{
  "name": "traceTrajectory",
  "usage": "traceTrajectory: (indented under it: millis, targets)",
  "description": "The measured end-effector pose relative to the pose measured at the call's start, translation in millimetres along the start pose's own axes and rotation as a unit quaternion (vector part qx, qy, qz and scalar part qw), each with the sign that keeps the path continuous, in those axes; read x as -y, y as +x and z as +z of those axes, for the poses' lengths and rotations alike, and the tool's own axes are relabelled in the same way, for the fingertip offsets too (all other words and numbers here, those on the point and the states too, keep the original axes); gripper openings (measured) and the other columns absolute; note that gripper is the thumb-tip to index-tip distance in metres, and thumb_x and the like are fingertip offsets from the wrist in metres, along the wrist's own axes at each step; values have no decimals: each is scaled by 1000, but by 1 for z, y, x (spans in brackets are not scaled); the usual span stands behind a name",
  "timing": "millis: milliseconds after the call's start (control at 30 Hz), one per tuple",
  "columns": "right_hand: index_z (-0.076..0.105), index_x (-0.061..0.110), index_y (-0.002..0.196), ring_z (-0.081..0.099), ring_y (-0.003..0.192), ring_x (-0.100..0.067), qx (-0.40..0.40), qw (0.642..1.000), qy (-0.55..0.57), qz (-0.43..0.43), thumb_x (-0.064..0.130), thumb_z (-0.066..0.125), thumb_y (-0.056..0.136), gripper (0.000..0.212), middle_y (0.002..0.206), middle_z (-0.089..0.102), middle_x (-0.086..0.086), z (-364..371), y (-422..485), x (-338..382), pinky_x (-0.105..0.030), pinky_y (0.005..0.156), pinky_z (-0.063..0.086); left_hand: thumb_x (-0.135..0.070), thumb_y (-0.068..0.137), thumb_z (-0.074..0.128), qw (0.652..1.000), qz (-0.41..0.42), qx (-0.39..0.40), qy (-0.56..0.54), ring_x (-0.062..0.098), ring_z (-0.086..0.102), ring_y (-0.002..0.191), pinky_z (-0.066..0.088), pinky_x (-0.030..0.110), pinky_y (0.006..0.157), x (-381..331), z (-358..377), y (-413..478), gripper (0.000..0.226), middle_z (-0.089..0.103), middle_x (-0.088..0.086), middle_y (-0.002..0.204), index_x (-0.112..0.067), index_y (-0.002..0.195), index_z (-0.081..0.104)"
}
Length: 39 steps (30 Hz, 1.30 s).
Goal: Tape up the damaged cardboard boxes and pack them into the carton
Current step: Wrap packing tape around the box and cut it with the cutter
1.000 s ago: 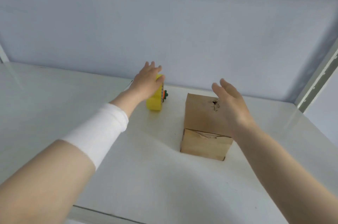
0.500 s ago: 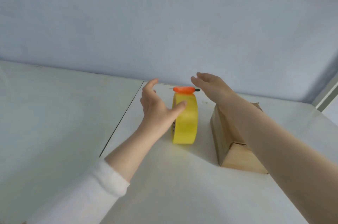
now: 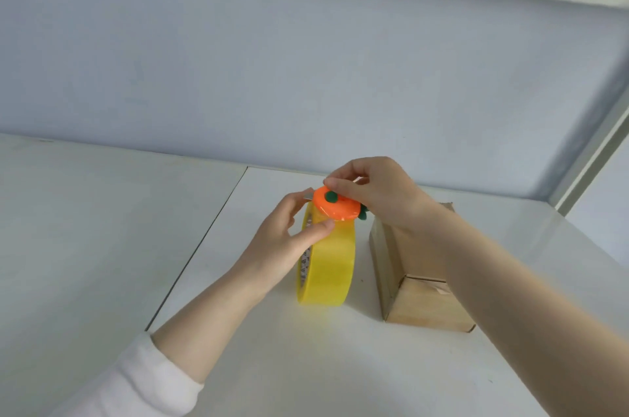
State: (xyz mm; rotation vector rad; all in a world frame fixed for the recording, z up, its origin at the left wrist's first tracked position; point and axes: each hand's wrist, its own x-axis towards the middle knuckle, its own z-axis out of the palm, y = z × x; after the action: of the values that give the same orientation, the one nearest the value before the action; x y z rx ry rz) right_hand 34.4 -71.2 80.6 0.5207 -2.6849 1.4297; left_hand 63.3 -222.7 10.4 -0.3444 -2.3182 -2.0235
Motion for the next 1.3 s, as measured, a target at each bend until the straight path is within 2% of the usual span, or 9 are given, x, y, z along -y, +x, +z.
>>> traceTrajectory:
  millis: [233, 333, 467, 567, 633, 767, 900, 1167, 1300]
  targets:
    - [67, 19, 86, 53, 68, -4, -83, 996, 9, -38, 21, 62, 89, 6, 76, 59, 12, 15, -9, -4, -19, 62, 41, -24, 78, 74, 998, 41, -14, 41, 10, 56, 116, 39, 41, 106, -4, 2, 10, 27, 66, -7, 111, -24, 99, 57]
    - [67, 16, 101, 53, 62, 1, -20, 999, -23, -31, 24, 63, 89, 15, 79, 61, 10, 6, -8, -2, -14, 61, 42, -23, 80, 72, 997, 52, -11, 51, 8, 58, 112, 41, 40, 104, -5, 0, 14, 20, 68, -8, 107, -23, 97, 60]
    - [66, 11, 99, 53, 53, -3, 63, 998, -11, 10, 16, 67, 85, 15, 73, 62, 4, -6, -5, 2, -14, 57, 45, -29, 80, 70, 996, 56, -1, 67, 1, 57, 111, 43, 34, 101, -3, -3, 15, 18, 67, -12, 107, -25, 96, 61]
    - [64, 16, 92, 55, 54, -5, 17, 1000, 2, -16, 12, 72, 81, 14, 76, 64, 3, -1, -5, 5, -14, 52, 47, -33, 78, 71, 996, 52, -2, 77, 4, 54, 114, 43, 28, 97, -3, -5, 17, 27, 64, -10, 113, -27, 102, 59]
    - [63, 20, 89, 59, 67, -8, -33, 999, 8, -36, 11, 73, 79, 17, 84, 65, 1, 5, -5, 4, -14, 52, 48, -33, 78, 71, 995, 46, -4, 85, 7, 55, 113, 43, 28, 96, -4, -8, 19, 29, 63, -9, 113, -27, 104, 59]
    - [61, 23, 89, 59, 75, -13, -90, 994, 40, -51, 11, 73, 78, 20, 90, 64, 0, 13, -5, 0, -17, 55, 50, -30, 77, 74, 995, 44, -18, 89, 9, 58, 108, 43, 36, 101, -3, -12, 21, 21, 66, -6, 106, -22, 89, 58]
    - [59, 28, 84, 57, 77, -6, -136, 986, 71, -69, 10, 73, 78, 24, 88, 62, 11, 14, -4, 3, -20, 66, 49, -28, 73, 78, 994, 53, -19, 91, 0, 55, 111, 39, 27, 100, -3, -12, 22, 24, 66, -15, 105, -25, 78, 55]
    - [57, 27, 88, 55, 80, -2, -142, 986, 37, -84, 10, 72, 79, 23, 89, 60, 13, 10, -1, 6, -5, 63, 42, -25, 82, 70, 992, 89, -76, 48, 14, 64, 92, 48, 37, 89, -11, 1, 29, 16, 68, -5, 88, -21, 83, 55]
    - [54, 26, 85, 56, 80, -4, -172, 981, 65, -59, 13, 71, 81, 22, 86, 58, 16, 15, -3, 6, -11, 64, 46, -23, 90, 60, 982, 109, -132, 74, 5, 66, 80, 49, 25, 78, -12, 10, 30, 15, 69, -13, 72, -21, 75, 57]
